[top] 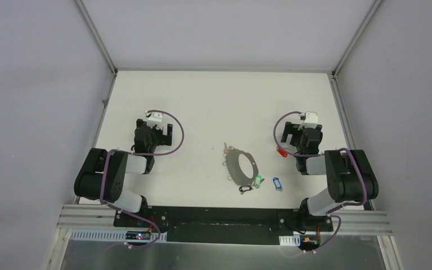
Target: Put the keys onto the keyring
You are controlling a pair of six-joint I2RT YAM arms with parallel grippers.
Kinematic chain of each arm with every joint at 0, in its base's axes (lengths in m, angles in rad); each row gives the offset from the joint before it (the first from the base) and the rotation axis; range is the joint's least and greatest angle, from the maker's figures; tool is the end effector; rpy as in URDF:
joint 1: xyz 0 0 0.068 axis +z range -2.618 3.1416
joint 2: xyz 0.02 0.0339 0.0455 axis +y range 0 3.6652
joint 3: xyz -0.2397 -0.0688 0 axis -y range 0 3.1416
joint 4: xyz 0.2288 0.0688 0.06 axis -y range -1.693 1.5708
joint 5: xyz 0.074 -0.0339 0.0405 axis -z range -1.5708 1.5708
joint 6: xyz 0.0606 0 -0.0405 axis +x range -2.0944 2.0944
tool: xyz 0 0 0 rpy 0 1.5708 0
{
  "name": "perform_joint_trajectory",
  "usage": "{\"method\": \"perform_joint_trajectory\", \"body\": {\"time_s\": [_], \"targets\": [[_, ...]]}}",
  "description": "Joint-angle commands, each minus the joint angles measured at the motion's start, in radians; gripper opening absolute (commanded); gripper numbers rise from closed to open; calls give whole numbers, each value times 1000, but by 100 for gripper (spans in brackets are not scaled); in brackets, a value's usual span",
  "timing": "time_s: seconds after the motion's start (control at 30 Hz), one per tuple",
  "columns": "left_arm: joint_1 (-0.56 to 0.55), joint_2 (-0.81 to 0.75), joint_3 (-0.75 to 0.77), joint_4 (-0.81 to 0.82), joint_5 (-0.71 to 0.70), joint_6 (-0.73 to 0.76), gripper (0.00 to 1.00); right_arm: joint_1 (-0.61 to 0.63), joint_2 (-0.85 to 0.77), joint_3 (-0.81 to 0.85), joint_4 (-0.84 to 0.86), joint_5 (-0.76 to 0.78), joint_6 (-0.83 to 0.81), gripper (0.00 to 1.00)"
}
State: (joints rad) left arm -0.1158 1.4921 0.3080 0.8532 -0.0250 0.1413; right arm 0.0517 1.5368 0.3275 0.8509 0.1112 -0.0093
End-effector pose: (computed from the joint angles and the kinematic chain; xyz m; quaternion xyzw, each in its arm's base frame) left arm 0.2687 -0.0297 0.1195 0.0971 0.8081 0.0176 0.5808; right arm 0.2746 0.0075 0.1132 0.0066 0.8211 -0.0336 0.5697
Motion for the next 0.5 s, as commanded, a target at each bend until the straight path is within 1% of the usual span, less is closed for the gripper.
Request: {"method": "perform_joint_trajectory", "body": {"time_s": [0.0,0.47], "targets": [[11,2,29,27,14,-16,99,-10,-1,31,33,-16,6,100],[11,2,33,21,17,-16,99,-9,-1,31,33,-16,6,100]]}}
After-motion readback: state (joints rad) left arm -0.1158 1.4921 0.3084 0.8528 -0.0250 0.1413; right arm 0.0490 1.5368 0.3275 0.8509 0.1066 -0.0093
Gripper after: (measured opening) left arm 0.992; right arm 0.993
